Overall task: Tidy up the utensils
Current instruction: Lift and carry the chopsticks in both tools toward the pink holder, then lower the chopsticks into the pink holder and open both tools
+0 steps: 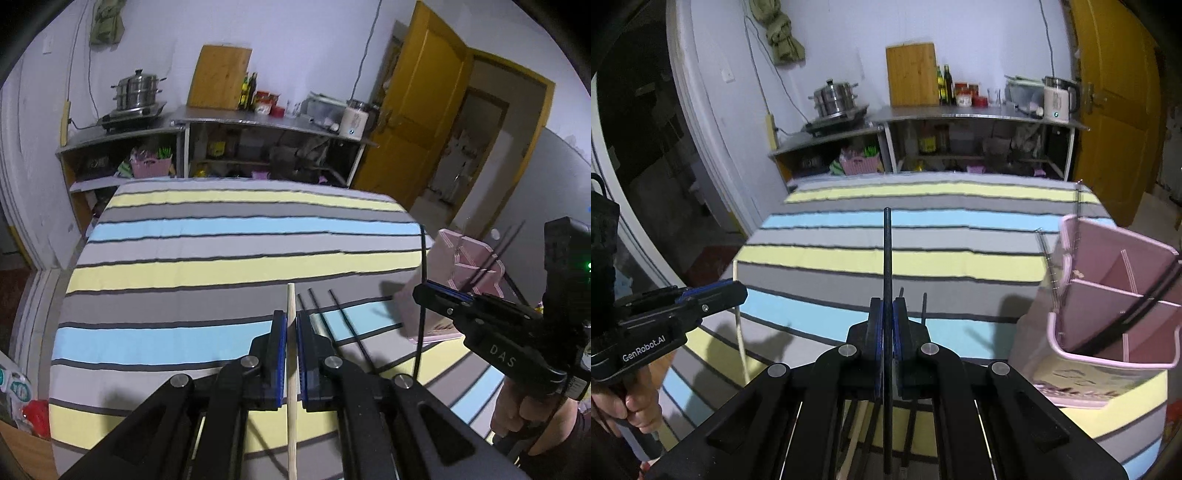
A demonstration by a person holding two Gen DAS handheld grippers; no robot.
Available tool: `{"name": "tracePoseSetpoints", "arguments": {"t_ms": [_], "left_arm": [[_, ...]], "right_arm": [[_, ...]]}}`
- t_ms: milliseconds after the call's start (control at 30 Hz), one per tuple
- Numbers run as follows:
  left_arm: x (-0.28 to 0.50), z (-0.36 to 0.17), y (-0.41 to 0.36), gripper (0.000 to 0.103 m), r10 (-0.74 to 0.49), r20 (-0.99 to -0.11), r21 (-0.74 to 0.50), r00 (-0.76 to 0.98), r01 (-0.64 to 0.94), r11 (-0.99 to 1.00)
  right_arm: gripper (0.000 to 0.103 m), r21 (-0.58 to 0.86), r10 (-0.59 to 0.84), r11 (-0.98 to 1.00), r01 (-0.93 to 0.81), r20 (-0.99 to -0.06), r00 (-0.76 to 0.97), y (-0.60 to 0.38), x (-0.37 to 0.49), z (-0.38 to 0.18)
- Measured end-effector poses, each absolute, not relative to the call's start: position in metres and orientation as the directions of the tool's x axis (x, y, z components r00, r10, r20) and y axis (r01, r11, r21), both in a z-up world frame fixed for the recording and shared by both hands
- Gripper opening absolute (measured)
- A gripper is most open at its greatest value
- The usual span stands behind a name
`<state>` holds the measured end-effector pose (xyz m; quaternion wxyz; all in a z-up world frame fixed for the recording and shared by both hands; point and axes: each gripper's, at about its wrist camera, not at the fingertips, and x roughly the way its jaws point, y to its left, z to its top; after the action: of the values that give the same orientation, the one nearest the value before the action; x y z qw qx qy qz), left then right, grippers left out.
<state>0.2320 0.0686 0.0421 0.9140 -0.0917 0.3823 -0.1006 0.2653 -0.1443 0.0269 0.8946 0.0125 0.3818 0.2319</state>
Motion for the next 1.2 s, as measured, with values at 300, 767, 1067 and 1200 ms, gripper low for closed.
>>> {"name": "tracePoseSetpoints", "arguments": {"t_ms": [300,767,1067,1200], "left_arm": [[0.212,0.077,0.052,0.005,-0.288,-0.637,-0.244,0.715,0.166,0.955],[0.21,0.104,0.005,0.005,-0.385,-0.612,-0.29,0.691,0.257,0.922],[0.234,0.13,-0.056,0.005,-0.466,-0.576,-0.309,0.672,0.349,0.885],[0.251,0.149,-0.072,0.005,-0.479,-0.548,-0.307,0.686,0.368,0.878]], "right_arm": [[0.005,0.218,0.445,0.889,-0.402,-0.614,0.652,-0.169,0.241,0.062],[0.005,0.22,0.425,0.904,-0.367,-0.546,0.722,-0.209,0.213,0.1],[0.005,0.23,0.363,0.931,-0.283,-0.504,0.784,-0.262,0.205,0.125],[0.005,0.227,0.33,0.941,-0.249,-0.469,0.819,-0.283,0.205,0.141]]}}
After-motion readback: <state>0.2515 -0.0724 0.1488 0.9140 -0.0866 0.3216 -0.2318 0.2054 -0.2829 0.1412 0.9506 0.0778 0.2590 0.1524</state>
